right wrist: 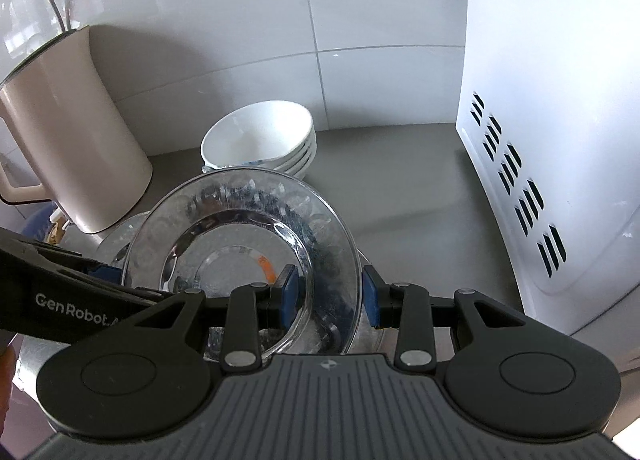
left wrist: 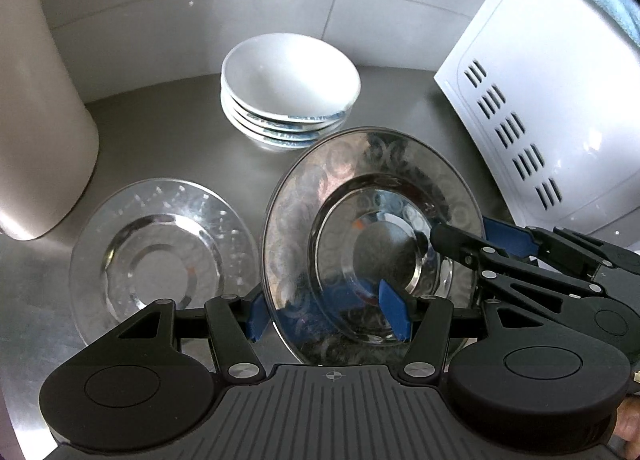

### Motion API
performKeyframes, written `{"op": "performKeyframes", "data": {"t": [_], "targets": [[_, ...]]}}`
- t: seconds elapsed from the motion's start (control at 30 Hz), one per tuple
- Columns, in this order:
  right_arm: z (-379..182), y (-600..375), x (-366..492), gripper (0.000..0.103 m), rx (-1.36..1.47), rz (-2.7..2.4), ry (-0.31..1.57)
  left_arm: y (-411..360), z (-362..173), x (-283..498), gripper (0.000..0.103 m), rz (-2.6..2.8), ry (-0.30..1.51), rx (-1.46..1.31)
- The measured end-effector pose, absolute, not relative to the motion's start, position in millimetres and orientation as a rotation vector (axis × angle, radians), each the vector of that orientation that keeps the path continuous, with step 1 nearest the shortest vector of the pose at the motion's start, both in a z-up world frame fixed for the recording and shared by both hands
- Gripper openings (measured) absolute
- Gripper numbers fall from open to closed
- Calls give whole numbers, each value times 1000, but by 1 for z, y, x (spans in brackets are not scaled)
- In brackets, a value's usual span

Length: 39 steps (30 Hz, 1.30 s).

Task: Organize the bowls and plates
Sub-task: 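Lift both held steel plates and carry them toward the plate by the bowl stack, then lower both plates onto the steel plate and open both tools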

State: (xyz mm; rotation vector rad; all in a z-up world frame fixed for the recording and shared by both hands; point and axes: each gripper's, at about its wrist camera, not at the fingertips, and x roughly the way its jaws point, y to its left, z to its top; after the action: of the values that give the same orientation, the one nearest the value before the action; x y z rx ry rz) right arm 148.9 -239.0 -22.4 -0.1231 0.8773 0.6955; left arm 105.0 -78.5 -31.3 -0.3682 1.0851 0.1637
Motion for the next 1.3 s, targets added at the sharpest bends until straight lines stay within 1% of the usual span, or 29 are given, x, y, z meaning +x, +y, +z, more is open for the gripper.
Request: {"op": "performKeyframes", "data": {"t": [0.43, 0.97, 1.3], "targets": [[-36, -230, 158, 40, -112, 657, 922, -71, -50, 122, 103, 138, 1139, -358], [-49, -227, 157, 40, -143, 604, 922, -83, -63, 136, 103, 94, 1184, -282], [-61, -225, 160, 40, -142, 573, 929, -81, -73, 142, 103, 79, 1213, -298]]}}
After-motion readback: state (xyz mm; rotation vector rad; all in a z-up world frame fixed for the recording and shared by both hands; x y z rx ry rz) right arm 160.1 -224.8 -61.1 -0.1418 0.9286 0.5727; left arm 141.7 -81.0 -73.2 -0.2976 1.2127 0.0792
